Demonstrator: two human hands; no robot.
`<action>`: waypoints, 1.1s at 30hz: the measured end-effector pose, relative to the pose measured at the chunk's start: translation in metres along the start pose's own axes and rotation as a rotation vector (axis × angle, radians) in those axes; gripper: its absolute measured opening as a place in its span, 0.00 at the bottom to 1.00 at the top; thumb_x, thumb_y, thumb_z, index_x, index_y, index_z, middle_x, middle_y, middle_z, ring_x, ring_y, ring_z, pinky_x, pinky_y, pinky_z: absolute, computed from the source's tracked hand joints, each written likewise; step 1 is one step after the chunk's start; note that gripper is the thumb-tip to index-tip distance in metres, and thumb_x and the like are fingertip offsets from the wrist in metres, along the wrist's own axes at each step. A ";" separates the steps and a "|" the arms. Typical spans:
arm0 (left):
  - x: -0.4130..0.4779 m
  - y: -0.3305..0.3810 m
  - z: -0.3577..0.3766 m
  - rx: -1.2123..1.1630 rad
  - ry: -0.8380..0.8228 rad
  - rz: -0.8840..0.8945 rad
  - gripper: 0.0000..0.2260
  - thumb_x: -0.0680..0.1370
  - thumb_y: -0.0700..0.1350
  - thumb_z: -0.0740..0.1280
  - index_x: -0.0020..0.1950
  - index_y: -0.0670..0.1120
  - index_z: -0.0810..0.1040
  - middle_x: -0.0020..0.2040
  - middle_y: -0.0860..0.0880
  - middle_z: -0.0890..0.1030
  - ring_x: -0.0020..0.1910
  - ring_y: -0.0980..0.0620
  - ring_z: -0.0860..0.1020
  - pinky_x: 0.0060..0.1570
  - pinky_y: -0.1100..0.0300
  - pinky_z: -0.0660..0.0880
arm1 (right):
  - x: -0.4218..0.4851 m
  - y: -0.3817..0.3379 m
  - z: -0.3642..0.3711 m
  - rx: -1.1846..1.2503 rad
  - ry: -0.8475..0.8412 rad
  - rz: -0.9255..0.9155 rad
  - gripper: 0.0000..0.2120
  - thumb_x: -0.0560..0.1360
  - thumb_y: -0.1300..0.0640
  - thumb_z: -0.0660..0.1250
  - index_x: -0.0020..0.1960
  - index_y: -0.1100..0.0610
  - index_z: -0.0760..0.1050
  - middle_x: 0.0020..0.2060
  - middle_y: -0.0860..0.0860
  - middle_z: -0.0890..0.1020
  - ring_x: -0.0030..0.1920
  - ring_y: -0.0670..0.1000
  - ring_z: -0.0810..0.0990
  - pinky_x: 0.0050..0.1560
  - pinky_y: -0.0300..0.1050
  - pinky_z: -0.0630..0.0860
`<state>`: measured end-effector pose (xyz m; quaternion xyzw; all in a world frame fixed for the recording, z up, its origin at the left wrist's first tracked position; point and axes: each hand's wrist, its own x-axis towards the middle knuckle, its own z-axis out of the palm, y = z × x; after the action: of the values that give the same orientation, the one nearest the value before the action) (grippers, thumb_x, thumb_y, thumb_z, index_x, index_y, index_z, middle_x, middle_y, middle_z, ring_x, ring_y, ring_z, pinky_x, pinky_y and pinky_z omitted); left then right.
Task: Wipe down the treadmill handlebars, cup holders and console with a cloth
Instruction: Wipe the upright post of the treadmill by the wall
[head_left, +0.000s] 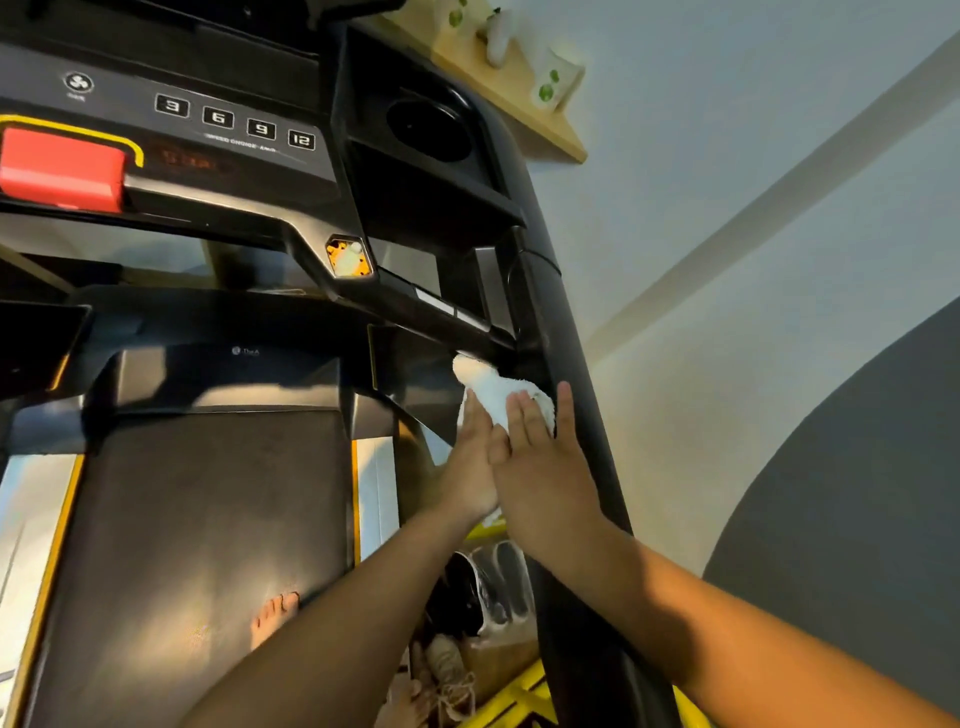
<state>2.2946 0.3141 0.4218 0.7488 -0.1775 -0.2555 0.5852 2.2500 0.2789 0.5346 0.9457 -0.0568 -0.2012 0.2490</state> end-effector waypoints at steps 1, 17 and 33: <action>0.006 0.002 -0.007 -0.001 -0.002 0.015 0.33 0.79 0.58 0.64 0.79 0.49 0.54 0.74 0.51 0.67 0.72 0.53 0.67 0.71 0.50 0.67 | 0.005 0.000 0.001 -0.089 -0.027 -0.024 0.27 0.80 0.50 0.59 0.76 0.58 0.59 0.76 0.64 0.55 0.77 0.65 0.47 0.68 0.72 0.31; 0.015 -0.009 -0.023 -0.050 -0.004 -0.021 0.29 0.83 0.43 0.59 0.81 0.46 0.50 0.80 0.43 0.55 0.77 0.43 0.58 0.75 0.48 0.58 | 0.000 -0.012 -0.017 -0.165 -0.137 -0.041 0.34 0.81 0.43 0.52 0.79 0.54 0.39 0.78 0.59 0.45 0.78 0.62 0.42 0.62 0.78 0.30; -0.053 0.066 -0.026 0.148 -0.199 0.056 0.29 0.83 0.50 0.53 0.80 0.49 0.42 0.80 0.54 0.40 0.77 0.51 0.38 0.78 0.49 0.44 | -0.065 0.061 -0.031 0.250 0.099 0.115 0.29 0.75 0.36 0.56 0.68 0.52 0.73 0.67 0.51 0.76 0.67 0.52 0.75 0.72 0.71 0.52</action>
<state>2.2697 0.3481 0.5000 0.7557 -0.2738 -0.2985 0.5146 2.2026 0.2530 0.6125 0.9732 -0.1232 -0.1311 0.1430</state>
